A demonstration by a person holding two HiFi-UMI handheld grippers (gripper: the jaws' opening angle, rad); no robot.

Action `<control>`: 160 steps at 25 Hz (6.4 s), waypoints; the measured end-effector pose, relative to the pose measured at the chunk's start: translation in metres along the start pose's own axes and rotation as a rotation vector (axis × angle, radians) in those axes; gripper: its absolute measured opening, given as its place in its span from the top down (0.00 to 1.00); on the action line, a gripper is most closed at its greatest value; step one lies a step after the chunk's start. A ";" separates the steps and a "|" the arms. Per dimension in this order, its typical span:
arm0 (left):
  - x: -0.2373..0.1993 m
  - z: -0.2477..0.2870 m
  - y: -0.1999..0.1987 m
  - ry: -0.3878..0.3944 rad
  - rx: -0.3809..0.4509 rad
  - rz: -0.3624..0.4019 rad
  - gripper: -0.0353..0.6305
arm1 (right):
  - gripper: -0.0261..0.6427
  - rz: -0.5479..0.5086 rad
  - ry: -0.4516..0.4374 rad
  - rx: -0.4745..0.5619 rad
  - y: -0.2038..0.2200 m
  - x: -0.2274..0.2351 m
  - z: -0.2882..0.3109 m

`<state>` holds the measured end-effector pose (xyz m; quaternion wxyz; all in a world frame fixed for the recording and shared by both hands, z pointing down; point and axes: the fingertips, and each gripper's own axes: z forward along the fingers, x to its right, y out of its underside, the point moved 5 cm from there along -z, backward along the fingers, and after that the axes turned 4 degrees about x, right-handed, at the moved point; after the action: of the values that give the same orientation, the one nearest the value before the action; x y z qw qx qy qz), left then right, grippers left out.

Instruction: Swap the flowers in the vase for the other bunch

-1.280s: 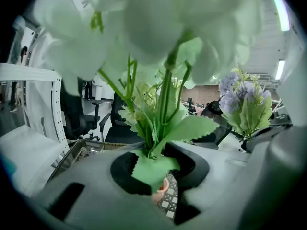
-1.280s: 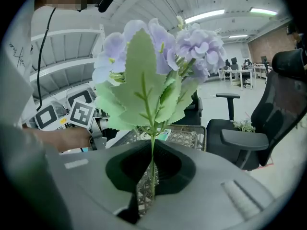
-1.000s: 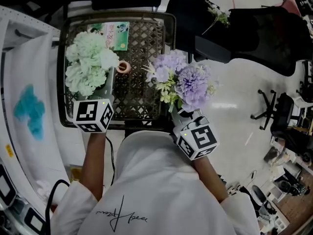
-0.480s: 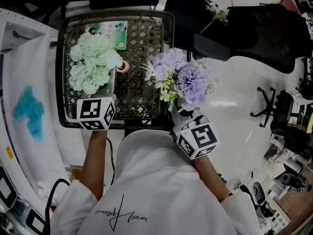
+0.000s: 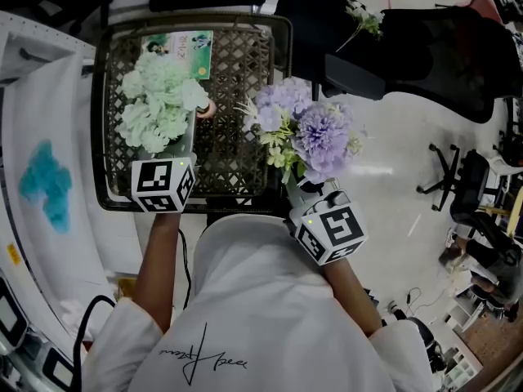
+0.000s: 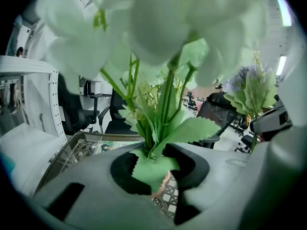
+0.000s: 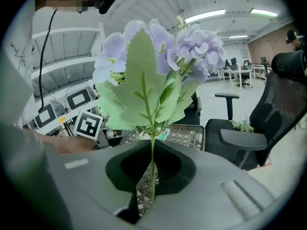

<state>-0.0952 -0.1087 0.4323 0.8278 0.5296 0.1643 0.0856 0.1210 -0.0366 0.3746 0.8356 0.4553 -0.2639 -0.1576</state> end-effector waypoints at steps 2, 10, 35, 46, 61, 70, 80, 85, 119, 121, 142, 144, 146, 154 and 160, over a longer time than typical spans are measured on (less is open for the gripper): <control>0.000 0.001 0.002 -0.003 -0.002 0.000 0.82 | 0.94 0.000 0.001 -0.001 -0.001 0.000 0.001; 0.000 0.004 0.011 -0.004 -0.025 0.014 0.82 | 0.94 0.002 0.007 -0.001 -0.003 0.000 0.001; -0.002 0.022 0.039 0.006 -0.101 0.034 0.82 | 0.94 0.020 0.013 -0.009 -0.002 0.003 0.012; -0.004 0.025 0.044 0.003 -0.124 0.032 0.82 | 0.94 0.025 0.010 -0.011 -0.003 0.004 0.014; -0.002 0.027 0.051 0.018 -0.158 0.031 0.80 | 0.93 0.022 0.013 -0.007 -0.004 0.003 0.011; 0.001 0.031 0.057 0.042 -0.185 0.038 0.77 | 0.93 0.023 0.012 -0.002 -0.004 0.003 0.011; 0.003 0.030 0.058 0.032 -0.193 0.037 0.70 | 0.93 0.021 0.012 0.006 -0.003 0.004 0.007; 0.005 0.028 0.055 0.029 -0.192 0.042 0.68 | 0.93 0.022 0.013 0.010 -0.004 0.003 0.004; 0.012 -0.008 0.049 0.014 -0.137 0.009 0.70 | 0.93 0.011 -0.008 0.063 -0.001 -0.015 -0.014; 0.014 -0.014 0.044 0.001 -0.129 0.058 0.70 | 0.93 0.010 -0.008 0.071 -0.003 -0.016 -0.016; 0.039 -0.085 0.037 0.015 -0.067 0.023 0.77 | 0.93 0.016 -0.054 0.141 0.004 -0.056 -0.033; 0.043 -0.094 0.036 0.024 -0.062 0.023 0.78 | 0.93 0.016 -0.056 0.149 0.003 -0.059 -0.035; 0.047 -0.102 0.032 0.035 -0.055 0.029 0.78 | 0.93 0.016 -0.059 0.161 0.000 -0.063 -0.036; 0.049 -0.136 0.012 0.054 0.019 0.024 0.86 | 0.93 -0.019 -0.093 0.189 -0.012 -0.076 -0.038; 0.043 -0.159 0.007 0.044 0.047 0.015 0.95 | 0.93 -0.048 -0.133 0.192 -0.019 -0.087 -0.040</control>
<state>-0.1123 0.0426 0.3696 0.8106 0.5481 0.1805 0.0996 0.0737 0.0241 0.3145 0.7648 0.5279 -0.3217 -0.1813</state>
